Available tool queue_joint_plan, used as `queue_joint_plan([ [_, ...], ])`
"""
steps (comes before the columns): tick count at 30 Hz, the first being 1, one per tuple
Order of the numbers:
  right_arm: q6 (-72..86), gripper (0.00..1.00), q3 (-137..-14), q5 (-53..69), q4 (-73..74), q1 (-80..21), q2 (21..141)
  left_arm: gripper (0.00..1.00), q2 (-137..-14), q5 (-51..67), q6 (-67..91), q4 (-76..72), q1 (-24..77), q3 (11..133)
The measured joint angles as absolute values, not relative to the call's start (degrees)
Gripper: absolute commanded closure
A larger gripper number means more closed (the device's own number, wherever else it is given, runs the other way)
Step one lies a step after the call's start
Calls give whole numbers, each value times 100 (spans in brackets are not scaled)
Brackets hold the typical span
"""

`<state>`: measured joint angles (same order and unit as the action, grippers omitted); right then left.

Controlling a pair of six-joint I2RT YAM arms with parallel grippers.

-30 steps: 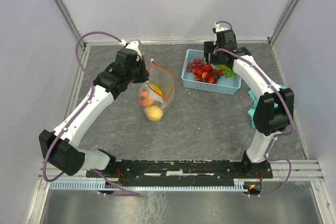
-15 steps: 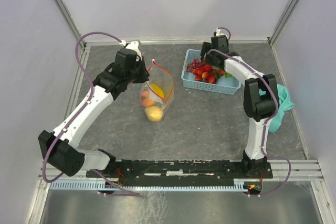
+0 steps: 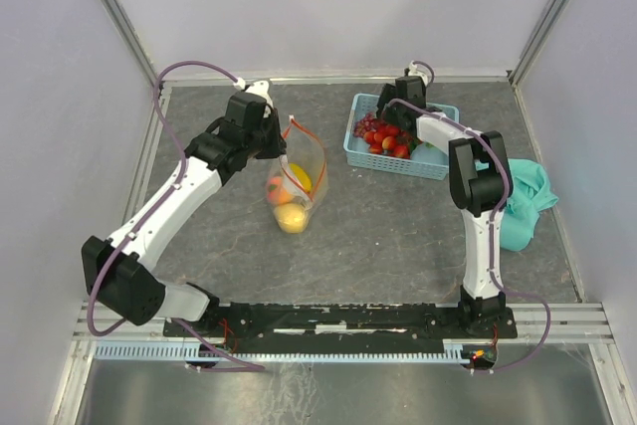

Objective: Place the food in the zip-top bag and seal the zipper
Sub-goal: Pick up the fake fruit from the bin.

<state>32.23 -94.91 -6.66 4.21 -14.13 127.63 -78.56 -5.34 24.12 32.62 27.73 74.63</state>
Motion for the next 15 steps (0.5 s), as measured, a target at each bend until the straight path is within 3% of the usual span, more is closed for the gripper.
queue_joint_plan([
  [7,3299,32,-9494,-611,-45,-1398,13023,97,-8047,-416,2412,3247,2775,7531],
  [15,3166,69,-9456,-381,-489,-1374,13047,97,-8097,-386,2408,3264,2775,7634],
])
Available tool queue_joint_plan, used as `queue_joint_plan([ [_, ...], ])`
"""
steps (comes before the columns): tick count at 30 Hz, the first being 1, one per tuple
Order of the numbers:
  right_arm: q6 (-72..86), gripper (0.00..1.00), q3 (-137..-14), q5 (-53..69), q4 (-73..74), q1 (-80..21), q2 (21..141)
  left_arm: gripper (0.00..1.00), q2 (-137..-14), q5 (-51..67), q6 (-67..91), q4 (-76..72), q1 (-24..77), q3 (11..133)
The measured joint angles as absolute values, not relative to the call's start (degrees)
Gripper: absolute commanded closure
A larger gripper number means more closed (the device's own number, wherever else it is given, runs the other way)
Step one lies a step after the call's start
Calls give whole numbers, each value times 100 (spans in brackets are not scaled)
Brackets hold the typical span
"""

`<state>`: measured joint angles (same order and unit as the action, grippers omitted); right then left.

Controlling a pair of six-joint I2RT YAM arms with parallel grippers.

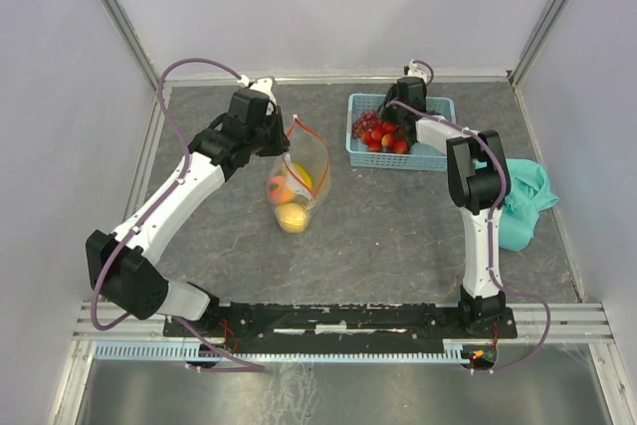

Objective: Place the food in the zip-top bag and seal the zipper
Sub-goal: Pick up the fake fruit from the bin.

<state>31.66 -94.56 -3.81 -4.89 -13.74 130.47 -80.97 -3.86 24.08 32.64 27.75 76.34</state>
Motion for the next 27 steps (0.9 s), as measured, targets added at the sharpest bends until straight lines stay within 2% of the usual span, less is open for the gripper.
queue_joint_plan([
  [3,3055,79,-9260,-303,-729,-1369,12988,97,-8097,-366,2403,3269,2775,7658],
  [11,2630,94,-8781,23,-864,-1339,12499,97,-8097,-257,2279,3275,2775,7703],
  [20,2281,99,-8643,429,-816,-1339,11880,97,-8084,-231,2248,3273,2775,7703],
  [27,1979,99,-8503,563,-596,-1339,11222,97,-8014,-115,2241,3260,2775,7703],
])
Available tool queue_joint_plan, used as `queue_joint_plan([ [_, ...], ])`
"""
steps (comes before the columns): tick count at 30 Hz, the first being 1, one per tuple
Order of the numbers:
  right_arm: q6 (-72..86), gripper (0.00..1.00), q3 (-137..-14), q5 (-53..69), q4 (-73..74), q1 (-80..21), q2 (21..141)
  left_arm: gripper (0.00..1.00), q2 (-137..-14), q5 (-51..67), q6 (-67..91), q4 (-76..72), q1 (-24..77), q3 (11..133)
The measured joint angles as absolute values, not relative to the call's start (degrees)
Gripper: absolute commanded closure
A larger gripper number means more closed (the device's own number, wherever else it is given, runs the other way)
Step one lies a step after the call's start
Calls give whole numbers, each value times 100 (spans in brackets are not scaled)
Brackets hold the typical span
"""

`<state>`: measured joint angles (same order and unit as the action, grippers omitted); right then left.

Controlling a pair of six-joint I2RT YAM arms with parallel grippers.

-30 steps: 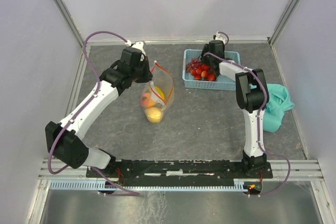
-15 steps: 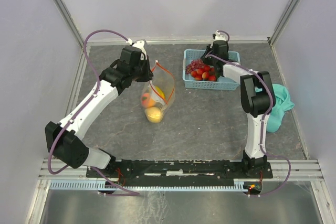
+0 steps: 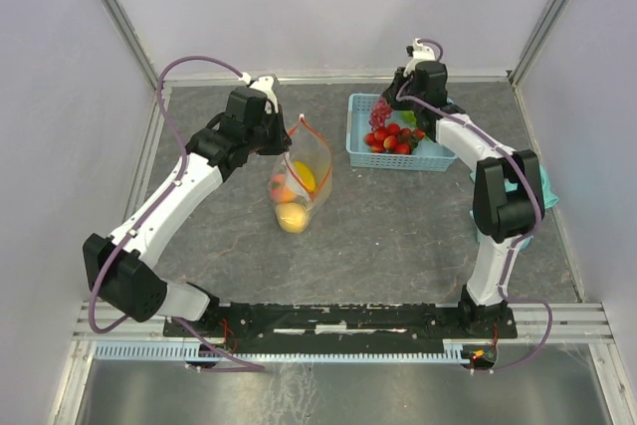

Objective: Place the food in the zip-top bag and seal the zipper
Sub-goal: Pick up the fake fruit from the bin.

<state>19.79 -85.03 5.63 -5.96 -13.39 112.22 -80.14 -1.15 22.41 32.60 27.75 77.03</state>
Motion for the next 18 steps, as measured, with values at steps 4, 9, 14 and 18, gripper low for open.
queue_joint_plan([
  [4,1782,99,-8451,607,-276,-1339,10704,97,-8014,-32,2237,3238,2775,7703],
  [9,1597,98,-8447,683,209,-1350,9878,97,-8014,60,2191,3175,2775,7706],
  [14,1463,98,-8447,860,615,-1402,8976,97,-8014,176,2187,3037,2775,7708],
  [18,1387,98,-8486,1057,1007,-1544,8427,97,-8014,252,2187,2897,2775,7708],
])
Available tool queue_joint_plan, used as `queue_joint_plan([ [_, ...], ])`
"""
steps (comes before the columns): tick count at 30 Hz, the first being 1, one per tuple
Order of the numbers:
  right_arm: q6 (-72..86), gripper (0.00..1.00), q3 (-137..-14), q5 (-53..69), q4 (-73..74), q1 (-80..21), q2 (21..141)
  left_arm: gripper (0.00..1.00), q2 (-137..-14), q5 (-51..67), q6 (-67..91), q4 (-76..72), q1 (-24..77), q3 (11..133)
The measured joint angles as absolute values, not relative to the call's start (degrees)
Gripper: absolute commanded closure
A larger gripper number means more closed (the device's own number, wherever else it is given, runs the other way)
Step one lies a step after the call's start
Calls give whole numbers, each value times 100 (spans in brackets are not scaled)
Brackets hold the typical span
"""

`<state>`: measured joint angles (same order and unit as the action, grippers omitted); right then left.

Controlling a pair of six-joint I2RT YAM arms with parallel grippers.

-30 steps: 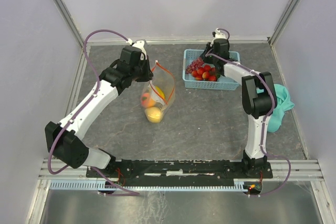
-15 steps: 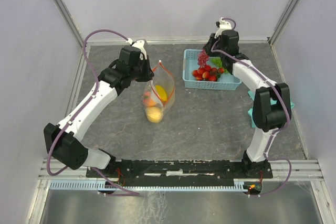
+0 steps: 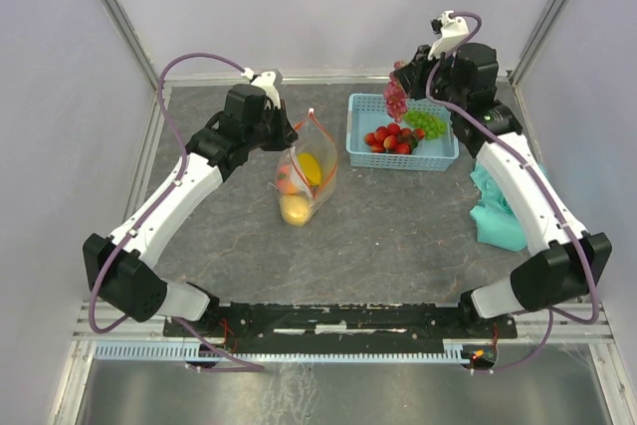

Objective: Place the food in the zip-top bag and seal the zipper
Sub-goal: Pick up the fake fruit from the bin, then place the fake fruit in the zipper food storage bag.

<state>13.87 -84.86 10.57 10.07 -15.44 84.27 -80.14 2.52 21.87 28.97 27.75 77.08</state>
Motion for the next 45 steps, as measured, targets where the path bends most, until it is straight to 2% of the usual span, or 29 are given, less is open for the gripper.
queue_joint_plan([
  [8,1358,98,-8803,1337,1568,-2397,8001,97,-8066,381,2187,2696,2775,7708],
  [24,1944,98,-8796,1411,1114,-3649,8108,97,-8108,510,2187,2497,2775,7708],
  [40,2123,98,-8103,1350,1028,-4077,8460,97,-8152,510,2187,2467,2777,7708],
  [45,2123,95,-7752,1253,1118,-4086,8466,97,-8152,513,2187,2467,2777,7708],
])
